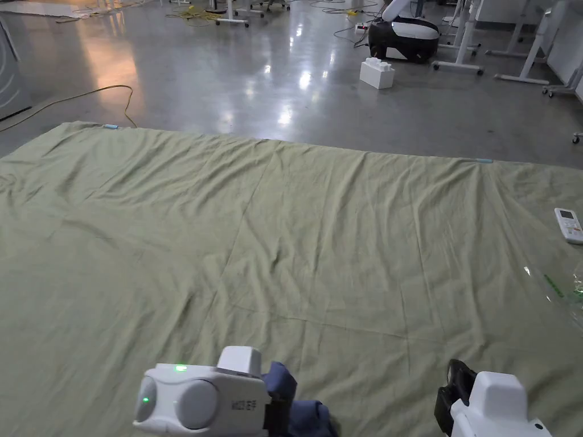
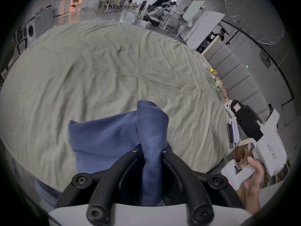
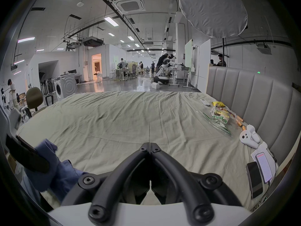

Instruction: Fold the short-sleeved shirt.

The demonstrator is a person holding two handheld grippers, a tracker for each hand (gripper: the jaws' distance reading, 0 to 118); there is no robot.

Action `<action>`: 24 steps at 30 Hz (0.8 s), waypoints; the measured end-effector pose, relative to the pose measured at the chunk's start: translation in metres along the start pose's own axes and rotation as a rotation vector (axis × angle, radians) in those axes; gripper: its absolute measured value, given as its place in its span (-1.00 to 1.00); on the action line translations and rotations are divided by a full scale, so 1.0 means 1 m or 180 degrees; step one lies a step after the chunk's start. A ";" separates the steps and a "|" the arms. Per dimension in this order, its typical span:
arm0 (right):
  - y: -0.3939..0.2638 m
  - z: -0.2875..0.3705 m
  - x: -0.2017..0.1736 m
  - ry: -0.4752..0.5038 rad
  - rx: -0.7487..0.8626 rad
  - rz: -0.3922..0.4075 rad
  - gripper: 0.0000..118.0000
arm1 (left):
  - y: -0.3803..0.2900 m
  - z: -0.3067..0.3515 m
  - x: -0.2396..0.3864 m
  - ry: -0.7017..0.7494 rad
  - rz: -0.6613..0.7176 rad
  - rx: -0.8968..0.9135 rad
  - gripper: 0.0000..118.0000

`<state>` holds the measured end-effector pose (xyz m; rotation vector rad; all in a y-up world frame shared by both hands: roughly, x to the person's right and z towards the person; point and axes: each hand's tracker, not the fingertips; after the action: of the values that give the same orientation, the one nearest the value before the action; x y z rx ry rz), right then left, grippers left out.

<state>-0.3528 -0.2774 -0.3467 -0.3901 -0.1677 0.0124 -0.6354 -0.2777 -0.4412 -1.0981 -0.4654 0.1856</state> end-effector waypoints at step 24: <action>-0.008 0.000 0.008 -0.0043 -0.0080 -0.0040 -0.99 | -0.009 0.007 0.005 -0.0199 -0.0017 0.0225 0.05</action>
<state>-0.3449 -0.2842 -0.3421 -0.4139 -0.1837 0.0004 -0.6349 -0.2736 -0.4294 -1.0239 -0.5140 0.2305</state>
